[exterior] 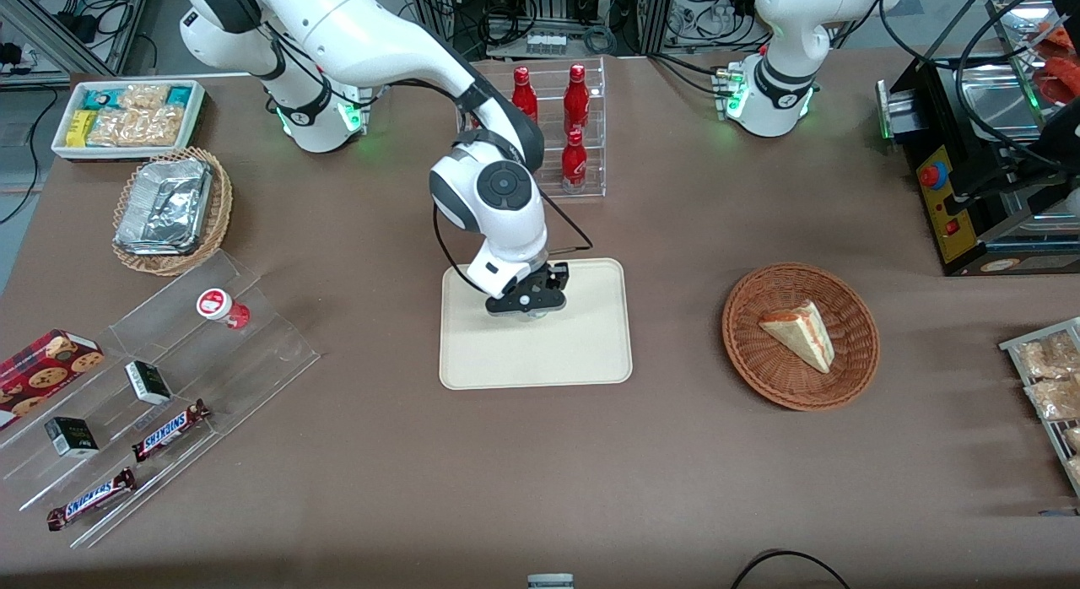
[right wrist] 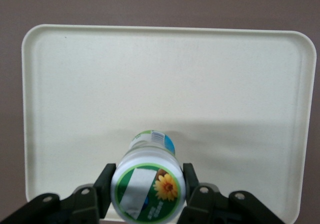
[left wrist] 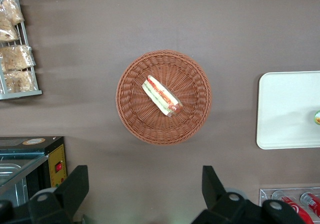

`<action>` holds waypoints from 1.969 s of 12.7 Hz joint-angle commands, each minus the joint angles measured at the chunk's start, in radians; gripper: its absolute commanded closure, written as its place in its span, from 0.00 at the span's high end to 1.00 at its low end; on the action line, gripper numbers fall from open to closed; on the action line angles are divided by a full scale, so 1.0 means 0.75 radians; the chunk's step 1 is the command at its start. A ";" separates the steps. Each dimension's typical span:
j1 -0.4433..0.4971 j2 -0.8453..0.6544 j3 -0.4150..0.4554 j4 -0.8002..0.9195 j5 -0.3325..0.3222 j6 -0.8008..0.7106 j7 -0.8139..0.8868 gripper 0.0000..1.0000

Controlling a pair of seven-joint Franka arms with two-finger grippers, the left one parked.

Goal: Place green gum on tray
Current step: 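Lower the gum jar onto the tray and open the right gripper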

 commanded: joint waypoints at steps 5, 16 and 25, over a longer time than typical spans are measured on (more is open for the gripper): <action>0.006 0.098 -0.014 0.031 -0.023 0.101 0.026 0.00; -0.019 0.070 -0.012 0.027 -0.013 0.109 0.019 0.99; -0.296 -0.553 -0.010 -0.092 0.032 -0.510 -0.317 1.00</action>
